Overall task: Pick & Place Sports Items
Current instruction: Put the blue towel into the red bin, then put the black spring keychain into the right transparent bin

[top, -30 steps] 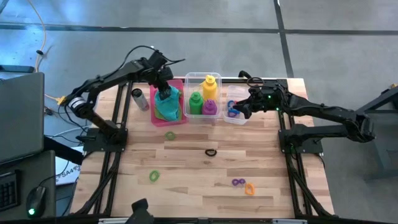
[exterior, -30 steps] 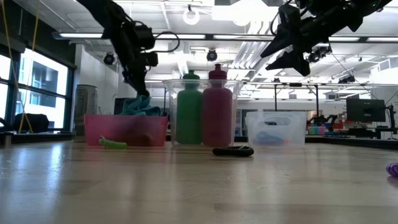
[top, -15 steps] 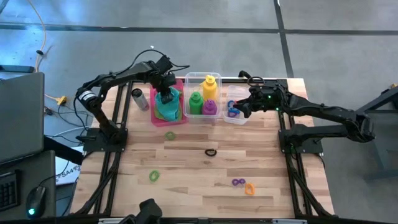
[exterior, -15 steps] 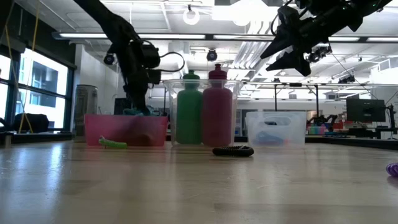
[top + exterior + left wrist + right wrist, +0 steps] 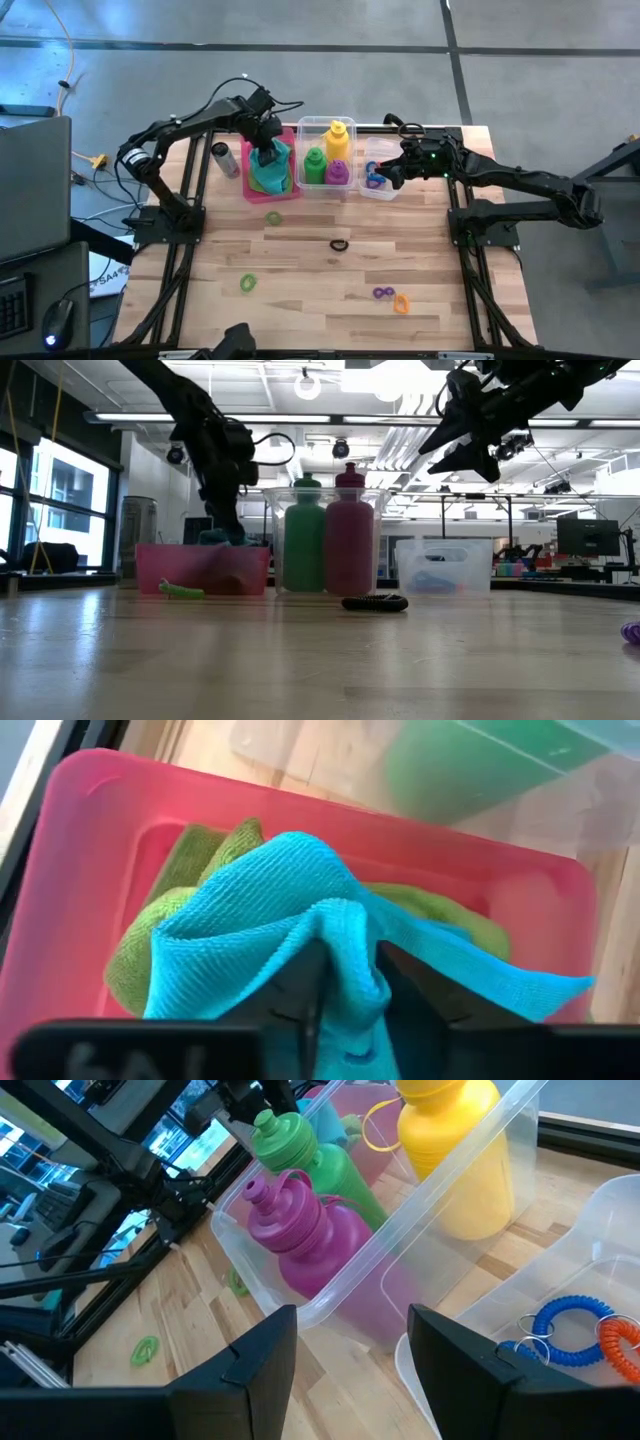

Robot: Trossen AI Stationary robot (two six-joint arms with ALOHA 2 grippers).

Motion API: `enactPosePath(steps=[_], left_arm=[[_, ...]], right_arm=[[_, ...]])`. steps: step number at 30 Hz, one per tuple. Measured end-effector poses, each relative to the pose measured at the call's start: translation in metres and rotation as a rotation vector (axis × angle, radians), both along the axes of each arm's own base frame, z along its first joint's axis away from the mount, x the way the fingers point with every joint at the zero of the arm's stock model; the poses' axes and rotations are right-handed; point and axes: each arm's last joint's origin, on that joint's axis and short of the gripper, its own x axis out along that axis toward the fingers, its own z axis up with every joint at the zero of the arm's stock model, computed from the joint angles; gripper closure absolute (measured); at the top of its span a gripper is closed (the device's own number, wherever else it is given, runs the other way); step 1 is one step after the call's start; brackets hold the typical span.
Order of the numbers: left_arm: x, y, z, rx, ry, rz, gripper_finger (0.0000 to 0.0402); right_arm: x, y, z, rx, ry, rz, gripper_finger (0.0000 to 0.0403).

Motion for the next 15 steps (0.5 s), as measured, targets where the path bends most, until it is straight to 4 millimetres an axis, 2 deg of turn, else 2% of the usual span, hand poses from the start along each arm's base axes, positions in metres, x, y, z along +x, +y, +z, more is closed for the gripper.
enactPosePath(steps=[4,7,15], left_arm=[[-0.002,-0.002,0.002,-0.008,0.004,0.008,0.0258],[-0.005,-0.005,0.007,-0.005,-0.001,0.011,0.0234],[-0.016,-0.016,0.034,0.067,-0.063,0.016,0.0225]], right_arm=[[0.000,0.000,0.000,0.000,0.000,0.000,0.0219],[0.000,0.000,0.000,0.000,0.000,0.000,0.0219],[0.000,0.000,0.000,-0.003,0.001,0.002,0.0219]])
